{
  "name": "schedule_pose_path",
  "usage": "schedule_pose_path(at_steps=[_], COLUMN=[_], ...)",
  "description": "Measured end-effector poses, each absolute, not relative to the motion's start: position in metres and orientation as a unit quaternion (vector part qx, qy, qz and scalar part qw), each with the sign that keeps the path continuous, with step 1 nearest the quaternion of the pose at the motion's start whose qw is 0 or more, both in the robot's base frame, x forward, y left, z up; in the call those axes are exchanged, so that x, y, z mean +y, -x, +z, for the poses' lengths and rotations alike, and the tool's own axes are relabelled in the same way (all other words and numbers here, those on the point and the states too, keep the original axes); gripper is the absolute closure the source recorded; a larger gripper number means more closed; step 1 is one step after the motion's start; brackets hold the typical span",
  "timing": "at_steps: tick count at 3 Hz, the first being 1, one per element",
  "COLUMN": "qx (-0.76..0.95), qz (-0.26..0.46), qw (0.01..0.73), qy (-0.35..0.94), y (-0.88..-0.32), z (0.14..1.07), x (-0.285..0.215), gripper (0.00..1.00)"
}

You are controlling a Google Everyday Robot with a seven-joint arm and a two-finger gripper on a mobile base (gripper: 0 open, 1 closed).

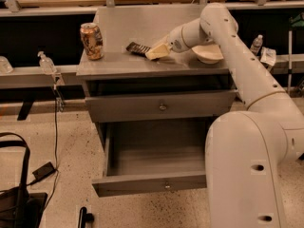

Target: Place rxbar chocolate into middle drawer

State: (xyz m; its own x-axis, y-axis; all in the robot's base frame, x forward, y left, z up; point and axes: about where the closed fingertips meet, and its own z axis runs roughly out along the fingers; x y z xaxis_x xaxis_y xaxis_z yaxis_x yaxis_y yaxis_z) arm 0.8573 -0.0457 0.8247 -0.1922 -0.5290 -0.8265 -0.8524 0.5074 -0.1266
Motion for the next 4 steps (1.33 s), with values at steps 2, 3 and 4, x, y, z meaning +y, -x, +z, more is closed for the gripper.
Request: schedule_pose_path(at_steps=[2, 3, 4], qx=[0.750, 0.750, 0.750], qz=[0.185, 0.185, 0.186], qw=[0.438, 0.438, 0.436], qy=[0.461, 0.461, 0.462], y=[-0.8573, -0.8573, -0.8574], z=[0.8246, 0.8245, 0.8223], x=[-0.0455, -0.0454, -0.0430], gripper=[0.28, 0.05, 0.00])
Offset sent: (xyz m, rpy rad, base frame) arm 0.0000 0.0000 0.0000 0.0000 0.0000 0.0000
